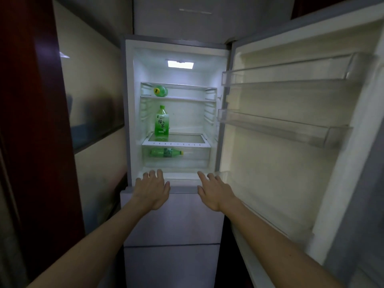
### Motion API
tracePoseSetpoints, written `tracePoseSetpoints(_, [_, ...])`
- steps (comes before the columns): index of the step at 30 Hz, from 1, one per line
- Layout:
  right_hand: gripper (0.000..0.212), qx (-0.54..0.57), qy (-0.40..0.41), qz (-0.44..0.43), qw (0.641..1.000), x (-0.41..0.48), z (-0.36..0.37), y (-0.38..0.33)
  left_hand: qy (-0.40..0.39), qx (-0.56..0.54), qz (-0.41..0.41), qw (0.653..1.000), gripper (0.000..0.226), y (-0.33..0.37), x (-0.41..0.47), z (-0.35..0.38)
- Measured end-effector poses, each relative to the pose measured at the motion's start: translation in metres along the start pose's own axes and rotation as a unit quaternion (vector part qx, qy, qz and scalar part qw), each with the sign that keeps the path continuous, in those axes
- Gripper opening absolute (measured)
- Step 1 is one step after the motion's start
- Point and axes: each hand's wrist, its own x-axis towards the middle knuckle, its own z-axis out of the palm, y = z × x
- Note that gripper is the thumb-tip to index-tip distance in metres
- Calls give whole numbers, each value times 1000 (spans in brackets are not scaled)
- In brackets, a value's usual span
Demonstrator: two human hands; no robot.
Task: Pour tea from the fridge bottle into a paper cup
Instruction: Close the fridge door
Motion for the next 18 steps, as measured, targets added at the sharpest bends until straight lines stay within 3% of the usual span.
tracePoseSetpoints(18, [53, -14, 30, 54, 998, -58, -33, -65, 18, 15, 40, 999, 50, -73, -61, -30])
